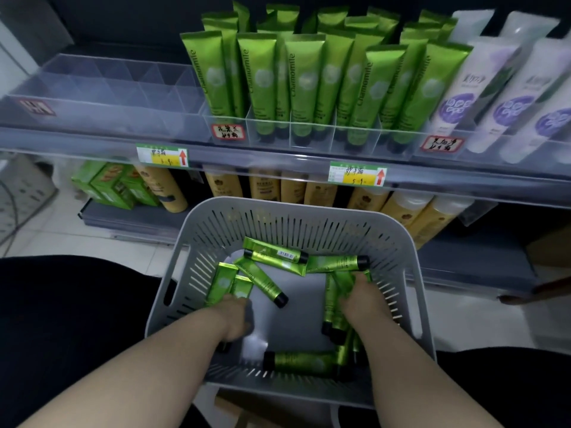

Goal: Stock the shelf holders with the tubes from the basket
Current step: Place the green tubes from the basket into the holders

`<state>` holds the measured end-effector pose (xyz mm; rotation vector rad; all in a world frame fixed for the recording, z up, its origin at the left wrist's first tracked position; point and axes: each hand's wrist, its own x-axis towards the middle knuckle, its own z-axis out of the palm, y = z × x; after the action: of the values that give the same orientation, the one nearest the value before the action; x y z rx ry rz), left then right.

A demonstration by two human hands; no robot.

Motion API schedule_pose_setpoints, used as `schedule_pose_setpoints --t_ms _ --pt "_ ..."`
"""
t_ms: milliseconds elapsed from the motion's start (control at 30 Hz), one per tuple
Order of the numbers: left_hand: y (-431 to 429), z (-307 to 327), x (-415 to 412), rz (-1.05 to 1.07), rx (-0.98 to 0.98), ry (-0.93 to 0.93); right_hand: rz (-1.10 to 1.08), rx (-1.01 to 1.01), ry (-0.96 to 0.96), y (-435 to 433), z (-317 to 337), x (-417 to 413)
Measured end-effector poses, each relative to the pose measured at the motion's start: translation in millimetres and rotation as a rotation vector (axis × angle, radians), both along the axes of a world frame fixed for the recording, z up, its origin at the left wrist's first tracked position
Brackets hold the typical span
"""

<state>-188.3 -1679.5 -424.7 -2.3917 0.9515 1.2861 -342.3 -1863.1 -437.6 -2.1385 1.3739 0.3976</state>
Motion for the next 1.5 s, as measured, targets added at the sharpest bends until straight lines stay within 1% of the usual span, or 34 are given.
schedule_pose_setpoints --t_ms 100,200,300,400,433,500,533,600,667,767,833,867,933,1000,1033,1067,1133,1233,1300,1367,1500 --pt "-1.7 -11.5 8.3 0.112 0.008 -0.010 -0.035 0.041 0.022 -3.1 -3.7 6.4" --pt "-7.4 -20.1 11.8 0.177 0.031 0.034 -0.069 0.112 0.071 -4.9 -5.5 11.9" --pt "-12.5 -27.1 17.7 0.172 0.034 0.028 -0.070 0.204 0.148 -1.9 -2.9 14.9" --pt "-15.7 -37.2 18.4 0.111 0.105 0.037 0.063 0.248 0.242 2.7 2.5 13.6" --pt "-17.9 -38.9 16.2 0.124 0.124 0.008 0.092 0.281 0.266 5.6 4.5 11.7" --pt "-23.2 -39.1 12.1 0.183 0.128 -0.107 0.106 0.366 0.289 11.0 2.9 7.0" --pt "-25.1 -42.3 11.6 0.219 0.100 -0.153 0.110 0.388 0.278 13.3 2.8 5.0" --pt "-25.1 -45.8 12.4 0.306 0.073 -0.126 0.126 0.406 0.231 16.1 6.1 2.3" --pt "-22.6 -43.2 15.4 0.328 0.045 0.026 0.099 0.483 0.152 17.0 11.2 1.1" --pt "-16.7 -33.3 21.9 0.356 -0.037 0.240 -0.029 0.718 -0.059 20.8 20.8 5.0" --pt "-16.1 -20.6 26.6 0.304 -0.097 0.298 -0.108 0.808 -0.189 22.1 24.5 9.1" --pt "-17.1 -10.6 29.3 0.258 -0.129 0.312 -0.127 0.805 -0.250 22.2 26.1 11.6" --pt "-19.5 12.8 37.2 0.163 -0.223 0.285 -0.135 0.727 -0.334 22.3 31.1 16.0" --pt "-21.9 40.0 46.9 0.049 -0.352 0.190 -0.122 0.650 -0.401 24.7 43.6 18.2" --pt "-23.6 53.5 52.2 0.014 -0.423 0.145 -0.130 0.646 -0.468 26.3 53.1 20.2" --pt "-25.0 68.5 56.0 0.020 -0.503 0.139 -0.129 0.638 -0.544 28.7 64.6 22.9" --pt "-26.3 97.8 64.8 0.092 -0.682 0.231 -0.082 0.572 -0.649 34.9 92.3 28.7" --pt "-27.5 139.7 78.0 0.194 -0.909 0.476 -0.007 0.467 -0.747 40.1 134.8 39.7" --pt "-27.6 168.1 86.0 0.242 -1.073 0.563 0.024 0.420 -0.827 42.2 165.7 50.6" --pt "-27.5 196.7 96.6 0.266 -1.251 0.512 0.062 0.342 -0.925 44.9 201.1 65.4" --pt "-23.6 246.7 124.8 0.251 -1.531 0.270 0.163 0.112 -1.115 50.4 276.3 104.2"
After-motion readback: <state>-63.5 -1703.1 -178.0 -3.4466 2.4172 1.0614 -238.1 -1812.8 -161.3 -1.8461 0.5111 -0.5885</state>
